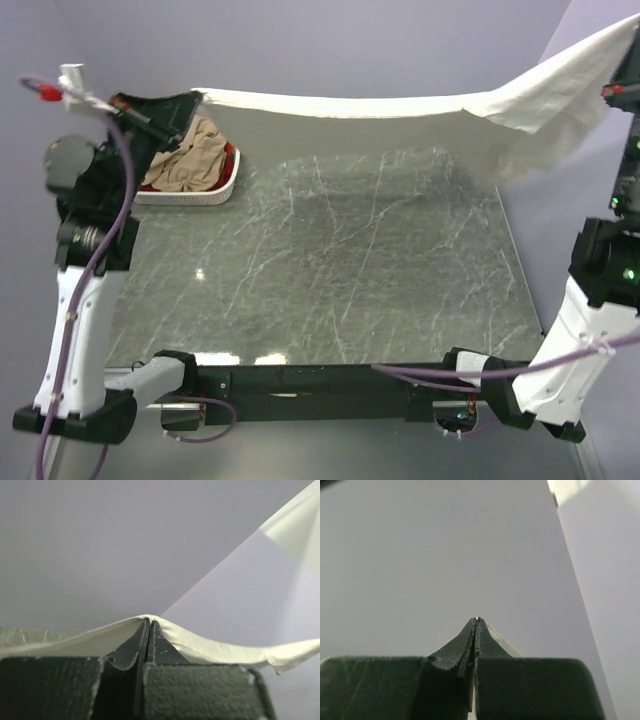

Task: Fold and stack the t-shirts
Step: Flatten the tshirt out

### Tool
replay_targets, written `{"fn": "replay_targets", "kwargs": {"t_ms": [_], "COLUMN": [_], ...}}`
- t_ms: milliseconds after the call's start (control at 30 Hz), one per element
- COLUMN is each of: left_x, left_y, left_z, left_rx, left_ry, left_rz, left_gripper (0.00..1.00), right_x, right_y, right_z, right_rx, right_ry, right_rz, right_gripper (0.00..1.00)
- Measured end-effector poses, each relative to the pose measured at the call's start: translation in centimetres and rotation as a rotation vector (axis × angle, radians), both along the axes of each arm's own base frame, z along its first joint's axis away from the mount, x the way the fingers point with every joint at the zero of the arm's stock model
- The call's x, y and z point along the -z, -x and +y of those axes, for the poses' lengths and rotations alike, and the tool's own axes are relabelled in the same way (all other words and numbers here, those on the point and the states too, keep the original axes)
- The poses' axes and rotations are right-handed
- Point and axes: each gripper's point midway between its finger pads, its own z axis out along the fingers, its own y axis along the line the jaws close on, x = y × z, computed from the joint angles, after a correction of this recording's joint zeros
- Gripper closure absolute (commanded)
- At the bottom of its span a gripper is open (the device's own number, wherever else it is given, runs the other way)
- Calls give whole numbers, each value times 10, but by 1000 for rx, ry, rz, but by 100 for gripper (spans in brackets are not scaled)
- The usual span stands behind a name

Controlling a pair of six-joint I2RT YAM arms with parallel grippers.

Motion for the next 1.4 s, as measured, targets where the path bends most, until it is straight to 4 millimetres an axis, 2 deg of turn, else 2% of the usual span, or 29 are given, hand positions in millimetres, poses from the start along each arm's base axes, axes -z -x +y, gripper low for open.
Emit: {"fn": "replay_targets", "kwargs": {"t_ms": [100,167,267,367,467,500,567,667,700,733,767,833,867,900,933,967,1000,1067,1133,1233,1267,1400], "left_x": [-20,-27,-29,-11,26,46,77,148,169,187,209,244,260,278,288,306,318,335,341,330,326,325], "left_y": [34,50,61,46,13,-5,-30,-80,-95,-108,-122,-149,-166,-181,-190,-201,-208,-213,-208,-198,-193,-160], "left_z": [12,18,24,24,19,16,12,4,2,0,-2,-5,-7,-9,-11,-13,-15,-20,-27,-44,-50,-74], "left_rx": [-36,-57,-79,-93,-92,-92,-93,-99,-101,-102,-103,-102,-100,-96,-92,-87,-85,-73,-59,-22,-10,44], "left_ry": [23,34,44,44,34,28,14,-23,-34,-42,-55,-80,-88,-98,-100,-111,-121,-147,-165,-176,-178,-188], "left_rz": [-69,-96,-112,-54,65,125,207,385,437,477,525,606,639,674,697,737,763,807,826,804,794,789], "left_gripper": [100,100,100,100,100,100,100,100,99,94,76,56,42,36,31,25,23,20,19,19,19,19], "right_x": [-25,-36,-42,-35,-15,-4,25,86,112,146,174,248,283,316,340,365,383,401,401,392,389,398], "right_y": [36,52,58,38,-10,-31,-77,-154,-182,-211,-232,-276,-290,-300,-305,-308,-307,-300,-283,-261,-249,-211], "right_z": [6,9,11,5,-7,-13,-25,-47,-55,-63,-70,-84,-90,-93,-95,-96,-95,-90,-82,-69,-63,-41], "right_rx": [20,27,28,28,26,24,24,27,28,33,41,54,66,74,82,89,94,91,83,63,50,-7], "right_ry": [24,35,40,32,11,1,-24,-72,-91,-115,-135,-187,-210,-229,-230,-239,-248,-250,-246,-234,-230,-228], "right_rz": [-97,-145,-170,-137,-49,-7,92,278,349,436,509,689,774,856,921,990,1043,1104,1120,1108,1104,1107], "right_gripper": [100,100,100,100,100,100,100,100,100,100,90,60,42,35,31,24,22,19,18,18,18,20]}}
